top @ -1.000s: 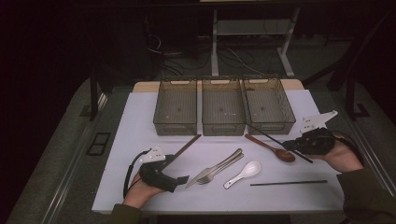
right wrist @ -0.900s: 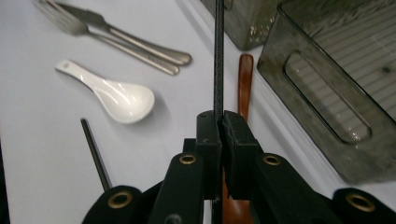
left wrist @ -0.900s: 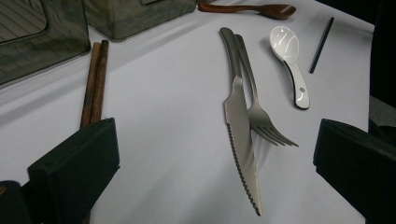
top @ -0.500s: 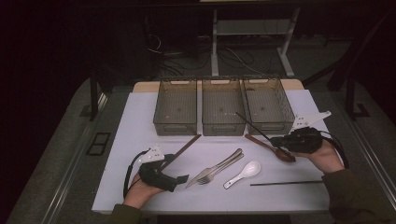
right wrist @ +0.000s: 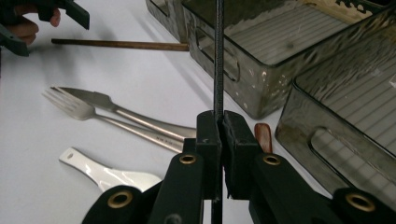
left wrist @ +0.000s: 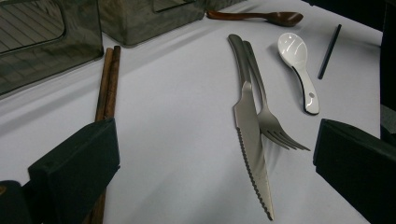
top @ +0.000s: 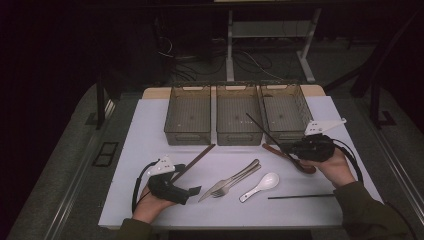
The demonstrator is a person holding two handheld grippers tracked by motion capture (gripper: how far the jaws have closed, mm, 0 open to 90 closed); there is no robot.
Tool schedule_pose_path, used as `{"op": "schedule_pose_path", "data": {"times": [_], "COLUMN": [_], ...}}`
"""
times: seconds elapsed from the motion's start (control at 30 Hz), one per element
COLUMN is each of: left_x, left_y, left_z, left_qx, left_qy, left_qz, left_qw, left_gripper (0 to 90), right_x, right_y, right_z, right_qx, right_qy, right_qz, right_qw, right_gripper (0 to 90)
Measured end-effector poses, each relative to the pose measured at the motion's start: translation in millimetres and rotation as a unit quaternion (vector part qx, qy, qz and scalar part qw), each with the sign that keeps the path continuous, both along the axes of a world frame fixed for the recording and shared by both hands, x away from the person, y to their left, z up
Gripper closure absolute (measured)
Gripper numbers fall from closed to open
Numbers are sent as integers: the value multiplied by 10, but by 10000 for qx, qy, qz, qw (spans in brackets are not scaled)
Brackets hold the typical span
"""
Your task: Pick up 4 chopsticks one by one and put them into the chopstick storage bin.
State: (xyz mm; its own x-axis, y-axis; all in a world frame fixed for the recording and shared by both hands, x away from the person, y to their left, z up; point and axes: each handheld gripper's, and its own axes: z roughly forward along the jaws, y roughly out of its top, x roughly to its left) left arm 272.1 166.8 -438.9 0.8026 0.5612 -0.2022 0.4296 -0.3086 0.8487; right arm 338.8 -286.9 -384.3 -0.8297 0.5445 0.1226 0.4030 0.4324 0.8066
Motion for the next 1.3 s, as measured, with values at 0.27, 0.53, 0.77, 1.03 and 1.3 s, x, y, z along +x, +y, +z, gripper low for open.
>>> {"op": "schedule_pose_path", "data": {"times": [0.27,0.53,0.77,1.03,1.3], "left_x": [-9,-26,-32,-33,-34], "left_y": [-6,-31,-33,-28,-29], "left_z": [-9,-18,-10,-4,3], "left_qx": [23,124,175,143,120], "left_qy": [-13,-59,-89,-110,-134], "left_qz": [-20,-115,-138,-117,-116], "left_qw": [10000,9998,9997,9998,9998], "left_gripper": [0,0,0,0,0], "right_x": [47,98,139,206,321], "right_y": [158,297,428,594,769], "right_z": [22,45,90,134,156], "right_qx": [122,333,519,640,739], "right_qy": [-77,-133,-171,-202,-218], "right_qz": [-48,-146,-193,-165,-160], "right_qw": [9999,9992,9983,9976,9969], "right_gripper": [853,853,853,853,853]}}
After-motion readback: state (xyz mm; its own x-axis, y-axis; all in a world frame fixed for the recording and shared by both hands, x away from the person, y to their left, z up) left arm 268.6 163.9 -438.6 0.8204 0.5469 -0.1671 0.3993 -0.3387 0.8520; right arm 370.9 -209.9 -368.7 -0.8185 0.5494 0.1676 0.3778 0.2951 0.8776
